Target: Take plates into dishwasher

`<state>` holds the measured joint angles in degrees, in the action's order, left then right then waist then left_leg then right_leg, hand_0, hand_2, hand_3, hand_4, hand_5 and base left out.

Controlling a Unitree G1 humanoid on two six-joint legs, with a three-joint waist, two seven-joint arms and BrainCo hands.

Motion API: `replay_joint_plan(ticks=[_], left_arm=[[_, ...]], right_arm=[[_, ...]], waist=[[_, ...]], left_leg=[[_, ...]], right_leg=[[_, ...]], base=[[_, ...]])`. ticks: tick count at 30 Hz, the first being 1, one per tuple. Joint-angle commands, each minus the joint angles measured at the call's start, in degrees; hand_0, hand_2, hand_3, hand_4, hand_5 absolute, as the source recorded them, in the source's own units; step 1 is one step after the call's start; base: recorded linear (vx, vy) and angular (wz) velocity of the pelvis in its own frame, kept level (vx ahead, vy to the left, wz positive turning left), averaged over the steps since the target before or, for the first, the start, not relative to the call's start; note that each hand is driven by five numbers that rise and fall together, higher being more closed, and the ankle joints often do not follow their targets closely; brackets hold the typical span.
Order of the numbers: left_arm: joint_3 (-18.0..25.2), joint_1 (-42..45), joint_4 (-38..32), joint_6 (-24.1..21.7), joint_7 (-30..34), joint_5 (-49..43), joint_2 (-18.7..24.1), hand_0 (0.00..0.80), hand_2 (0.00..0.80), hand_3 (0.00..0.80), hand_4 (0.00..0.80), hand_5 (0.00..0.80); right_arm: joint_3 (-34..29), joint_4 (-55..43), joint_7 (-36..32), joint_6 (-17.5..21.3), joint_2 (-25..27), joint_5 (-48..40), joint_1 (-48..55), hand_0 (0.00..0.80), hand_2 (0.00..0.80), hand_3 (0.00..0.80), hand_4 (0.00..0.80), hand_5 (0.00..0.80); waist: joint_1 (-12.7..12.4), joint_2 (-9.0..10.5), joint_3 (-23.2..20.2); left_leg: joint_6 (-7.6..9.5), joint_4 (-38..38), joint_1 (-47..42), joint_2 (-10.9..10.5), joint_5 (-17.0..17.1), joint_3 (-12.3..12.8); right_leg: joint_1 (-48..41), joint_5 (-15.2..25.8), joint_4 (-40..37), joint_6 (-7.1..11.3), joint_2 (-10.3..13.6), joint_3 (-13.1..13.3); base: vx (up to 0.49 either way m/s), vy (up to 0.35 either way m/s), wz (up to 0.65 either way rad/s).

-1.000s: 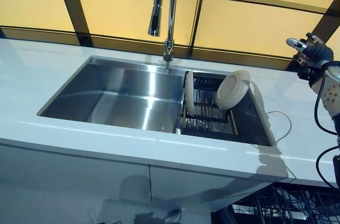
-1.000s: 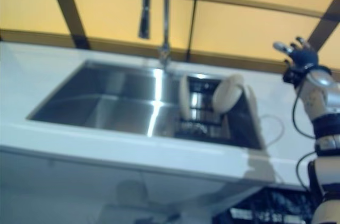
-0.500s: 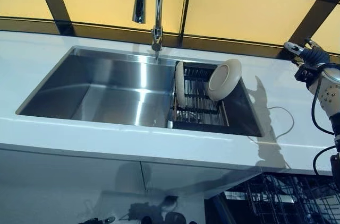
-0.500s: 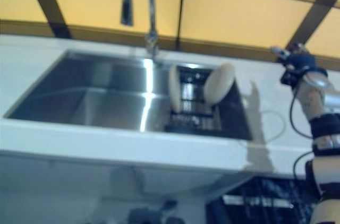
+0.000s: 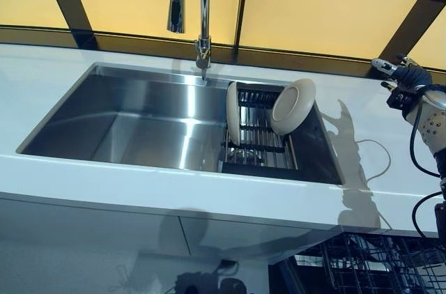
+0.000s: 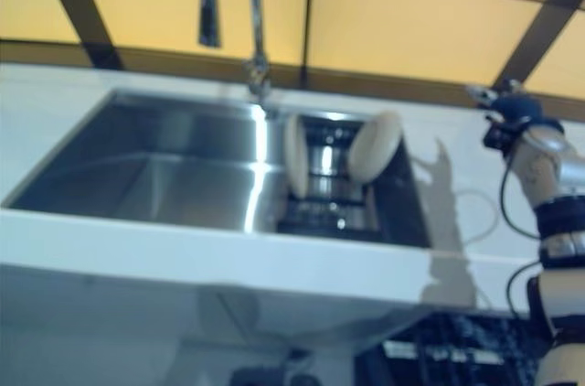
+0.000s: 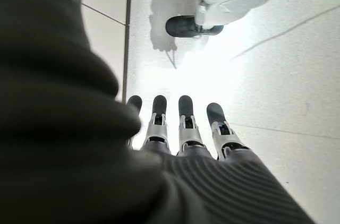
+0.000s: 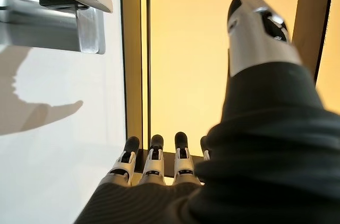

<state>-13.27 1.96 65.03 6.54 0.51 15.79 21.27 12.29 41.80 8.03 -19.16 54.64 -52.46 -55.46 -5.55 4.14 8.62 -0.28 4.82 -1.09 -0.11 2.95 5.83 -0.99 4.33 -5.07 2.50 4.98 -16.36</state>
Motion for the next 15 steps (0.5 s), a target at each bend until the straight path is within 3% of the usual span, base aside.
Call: replay_joint_plan(ticks=[1, 15], left_arm=[[-2.96, -1.61, 3.31, -0.82, 0.05, -0.82, 0.43, 0.0, 0.0, 0.0, 0.0, 0.0], [-3.49, -2.43, 1.95, -2.3, -1.46, -0.33, 0.96, 0.0, 0.0, 0.0, 0.0, 0.0]], right_arm=[[3.79, -1.16, 0.05, 1.15, 1.5, -0.79, -7.66, 0.0, 0.0, 0.0, 0.0, 0.0], [8.08, -2.08, -2.6, -4.33, 0.82, 2.34, -9.7, 0.0, 0.0, 0.0, 0.0, 0.0]], waist=[[-0.41, -0.7, 0.22], [-0.86, 0.12, 2.79]], left_leg=[[0.89, 0.18, 0.77, -1.05, -4.51, 0.06], [0.39, 0.18, 3.2, -1.01, -3.58, -1.04]], right_leg=[[-0.83, -3.27, 0.07, 1.91, -1.14, -0.46], [1.01, -2.99, 0.07, 1.75, -1.28, -0.97]], base=[[0.0, 0.0, 0.0], [0.0, -0.009, 0.03]])
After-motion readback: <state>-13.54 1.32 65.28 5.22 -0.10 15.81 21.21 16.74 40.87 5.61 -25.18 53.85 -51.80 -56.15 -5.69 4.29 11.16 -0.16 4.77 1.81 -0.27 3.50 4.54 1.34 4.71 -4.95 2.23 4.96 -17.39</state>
